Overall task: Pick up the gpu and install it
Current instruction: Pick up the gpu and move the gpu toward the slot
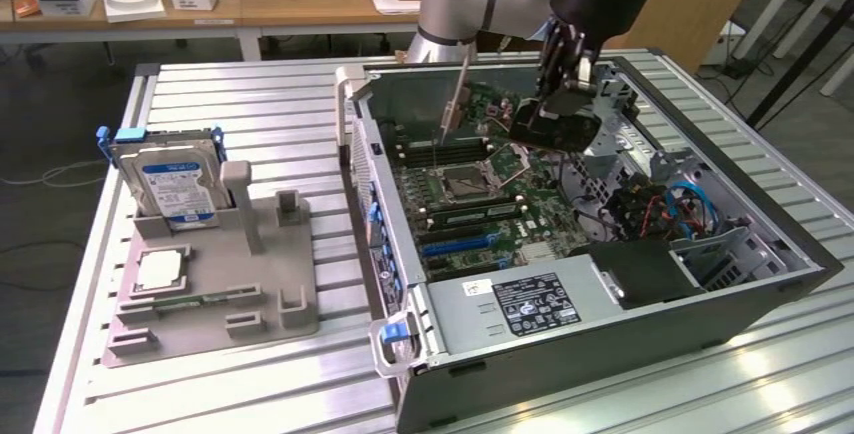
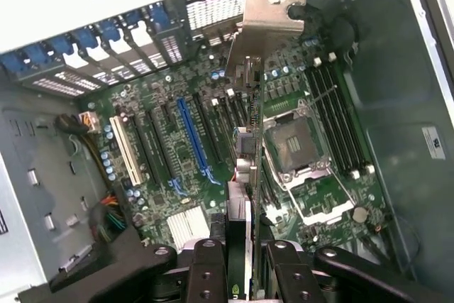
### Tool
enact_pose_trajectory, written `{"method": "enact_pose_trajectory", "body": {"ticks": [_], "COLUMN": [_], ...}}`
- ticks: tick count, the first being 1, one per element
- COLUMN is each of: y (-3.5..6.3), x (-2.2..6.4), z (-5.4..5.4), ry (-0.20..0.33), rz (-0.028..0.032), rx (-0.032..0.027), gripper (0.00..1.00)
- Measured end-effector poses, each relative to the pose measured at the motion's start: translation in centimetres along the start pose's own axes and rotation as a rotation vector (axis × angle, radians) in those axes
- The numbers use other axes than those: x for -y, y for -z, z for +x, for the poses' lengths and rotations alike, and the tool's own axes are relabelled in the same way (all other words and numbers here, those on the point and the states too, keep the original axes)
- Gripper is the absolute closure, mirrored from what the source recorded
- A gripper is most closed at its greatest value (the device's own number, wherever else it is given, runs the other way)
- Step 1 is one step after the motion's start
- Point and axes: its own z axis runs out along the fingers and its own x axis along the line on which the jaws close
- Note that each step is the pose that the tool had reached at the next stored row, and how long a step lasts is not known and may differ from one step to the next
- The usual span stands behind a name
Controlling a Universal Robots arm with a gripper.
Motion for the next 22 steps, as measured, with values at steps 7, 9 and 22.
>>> {"method": "enact_pose_trajectory", "body": {"ticks": [7, 9, 22], "y": [-0.03, -0.04, -0.06], "x": [0.08, 0.09, 0.18], "z": [-0.02, -0.03, -0.06], "ry": [0.080, 0.104, 0.264], "rz": [-0.0048, -0.0064, -0.0176], "rx": [-0.0016, -0.0020, 0.0004], "gripper": [0.73, 0.73, 0.73]}}
